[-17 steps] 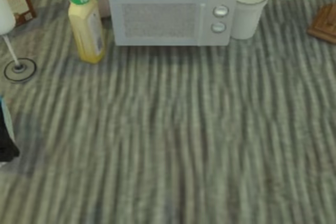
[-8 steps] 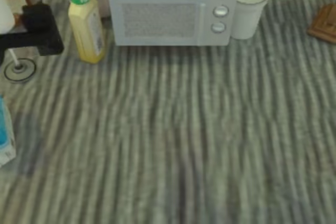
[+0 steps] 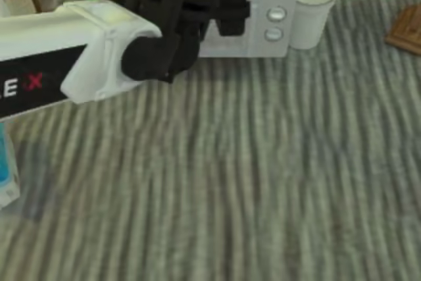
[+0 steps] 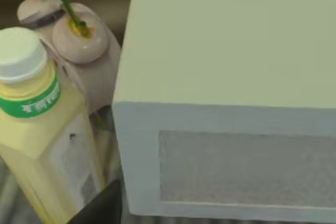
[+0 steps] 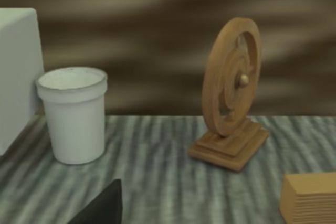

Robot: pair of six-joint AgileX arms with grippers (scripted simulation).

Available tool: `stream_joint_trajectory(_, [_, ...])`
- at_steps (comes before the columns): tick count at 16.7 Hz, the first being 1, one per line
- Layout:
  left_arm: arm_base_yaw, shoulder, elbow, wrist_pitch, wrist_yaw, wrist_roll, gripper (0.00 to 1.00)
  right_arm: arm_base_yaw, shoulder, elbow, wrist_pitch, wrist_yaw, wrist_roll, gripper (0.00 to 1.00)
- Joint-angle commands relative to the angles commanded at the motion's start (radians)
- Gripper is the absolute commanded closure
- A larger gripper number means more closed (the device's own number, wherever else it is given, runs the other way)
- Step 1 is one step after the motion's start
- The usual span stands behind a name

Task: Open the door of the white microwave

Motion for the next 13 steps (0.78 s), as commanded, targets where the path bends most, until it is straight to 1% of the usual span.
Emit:
stream_joint_trajectory(3, [-0.084, 0.207, 0.161, -0.002, -0.073, -0.049, 0.00, 0.000, 0.000, 0.000, 0.000, 0.000, 0.000, 0.00])
stream_joint_trajectory(6, [-0.137, 0.319, 0.264, 0.002, -0.118, -0.082, 0.00, 0.000, 0.000, 0.000, 0.000, 0.000, 0.000, 0.00])
stream_joint_trajectory(8, [-0.150, 0.343, 0.293, 0.005, -0.130, -0.092, 0.00, 0.000, 0.000, 0.000, 0.000, 0.000, 0.000, 0.00])
stream_joint_trajectory(13, [-0.146, 0.340, 0.289, 0.005, -0.128, -0.091, 0.00, 0.000, 0.000, 0.000, 0.000, 0.000, 0.000, 0.00])
